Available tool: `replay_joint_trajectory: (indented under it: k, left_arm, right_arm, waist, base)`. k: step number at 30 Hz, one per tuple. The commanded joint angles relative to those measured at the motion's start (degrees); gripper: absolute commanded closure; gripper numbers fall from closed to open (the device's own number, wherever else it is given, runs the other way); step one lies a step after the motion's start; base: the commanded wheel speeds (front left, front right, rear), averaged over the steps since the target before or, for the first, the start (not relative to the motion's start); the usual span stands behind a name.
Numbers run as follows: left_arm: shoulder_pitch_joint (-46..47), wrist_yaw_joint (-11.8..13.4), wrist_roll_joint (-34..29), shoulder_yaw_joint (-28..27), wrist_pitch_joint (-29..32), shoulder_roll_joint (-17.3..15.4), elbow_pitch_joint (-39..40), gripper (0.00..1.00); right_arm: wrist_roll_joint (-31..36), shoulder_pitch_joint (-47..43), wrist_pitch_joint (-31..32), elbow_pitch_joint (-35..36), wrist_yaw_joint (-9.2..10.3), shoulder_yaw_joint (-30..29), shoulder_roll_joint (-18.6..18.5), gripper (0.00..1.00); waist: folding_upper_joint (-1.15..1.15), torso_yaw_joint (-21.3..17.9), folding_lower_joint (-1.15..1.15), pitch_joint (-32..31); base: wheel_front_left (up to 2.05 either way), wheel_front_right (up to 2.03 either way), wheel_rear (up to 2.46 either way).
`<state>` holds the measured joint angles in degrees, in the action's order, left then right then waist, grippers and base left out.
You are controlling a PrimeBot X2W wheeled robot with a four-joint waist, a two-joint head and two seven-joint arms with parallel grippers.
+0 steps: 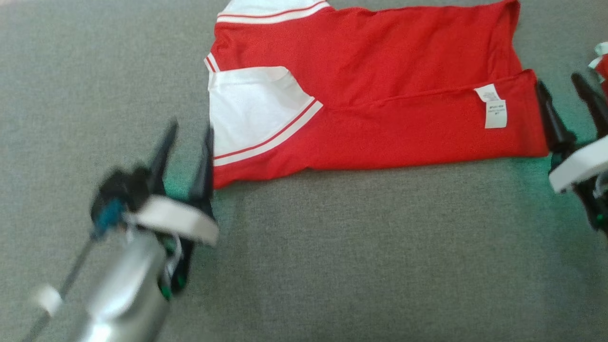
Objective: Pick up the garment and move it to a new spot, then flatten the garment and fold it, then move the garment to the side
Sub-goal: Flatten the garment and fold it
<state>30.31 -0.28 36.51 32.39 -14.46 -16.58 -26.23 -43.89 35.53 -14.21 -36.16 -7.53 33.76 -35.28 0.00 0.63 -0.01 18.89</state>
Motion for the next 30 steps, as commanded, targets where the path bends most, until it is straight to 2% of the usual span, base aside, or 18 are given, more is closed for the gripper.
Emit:
replay_joint_trajectory:
  k: [1,7,15,16,17,18,19,20,21,26,30]
  left_arm:
    - [-3.1,1.2,-0.2,-3.5,-0.5,0.0,2.7,0.0]
    - [-9.4,2.4,-0.3,-4.3,-0.5,2.1,0.6,0.0]
    - [-8.7,2.0,-0.9,-2.2,0.6,3.7,-7.5,0.0]
    - [-8.3,1.8,-0.9,-2.1,0.6,3.9,-8.2,0.08]
    - [-8.0,1.6,-1.1,-1.9,0.6,4.0,-8.9,0.41]
    - [-7.7,1.3,-1.2,-1.6,0.5,4.2,-9.4,0.59]
    - [-7.4,0.9,-1.3,-1.3,0.5,4.4,-9.9,0.64]
    - [-7.0,0.4,-1.5,-0.9,0.4,4.6,-10.4,0.93]
    - [-6.7,-0.3,-1.8,-0.4,0.4,4.8,-10.7,1.0]
    - [-5.1,-3.4,-3.2,2.3,0.2,5.1,-12.1,1.0]
    - [-4.5,-3.7,-4.5,2.5,-0.2,4.3,-10.9,1.0]
  right_arm:
    - [-0.3,-3.1,-0.7,0.5,0.04,-0.5,-0.7,0.0]
    - [0.2,-5.9,-0.8,1.3,0.04,-2.6,0.6,0.0]
    - [1.6,-8.1,-0.8,1.8,0.04,-4.2,1.7,0.0]
    - [1.7,-8.2,-0.8,1.7,0.04,-4.2,1.8,0.0]
    - [1.7,-8.3,-0.8,1.6,0.04,-4.2,1.9,0.0]
    - [1.7,-8.4,-0.8,1.4,0.04,-4.2,2.0,0.0]
    - [1.7,-8.5,-0.8,1.2,0.04,-4.2,2.1,0.0]
    - [1.5,-8.6,-0.8,1.0,0.04,-4.2,2.2,0.0]
    - [1.4,-8.6,-0.8,0.7,0.04,-4.2,2.2,0.0]
    - [0.9,-8.6,-0.8,-1.0,0.04,-3.9,2.4,0.0]
    - [0.6,-8.5,-0.8,-2.4,0.04,-3.7,2.6,0.0]
  waist:
    - [0.0,-0.2,0.01,-1.3]
    - [0.0,-0.5,0.01,-2.2]
    - [0.0,-0.9,0.01,-2.5]
    - [0.0,-0.8,0.01,-2.5]
    - [0.0,-0.8,0.01,-2.6]
    - [0.0,-0.8,0.01,-2.6]
    - [0.0,-0.7,0.01,-2.7]
    - [0.0,-0.6,0.01,-2.8]
    - [0.0,-0.5,0.01,-2.8]
    - [0.0,0.3,0.01,-3.2]
    - [0.0,0.7,0.01,-3.8]
  base:
    - [0.0,0.0,0.0]
    - [0.0,0.0,0.0]
    - [0.0,0.0,0.0]
    - [0.0,0.0,0.0]
    - [0.0,0.0,0.0]
    - [0.0,0.0,0.0]
    - [0.0,0.0,0.0]
    - [0.0,0.0,0.0]
    - [0.0,0.0,0.0]
    - [0.0,0.0,0.0]
    - [0.0,0.0,0.0]
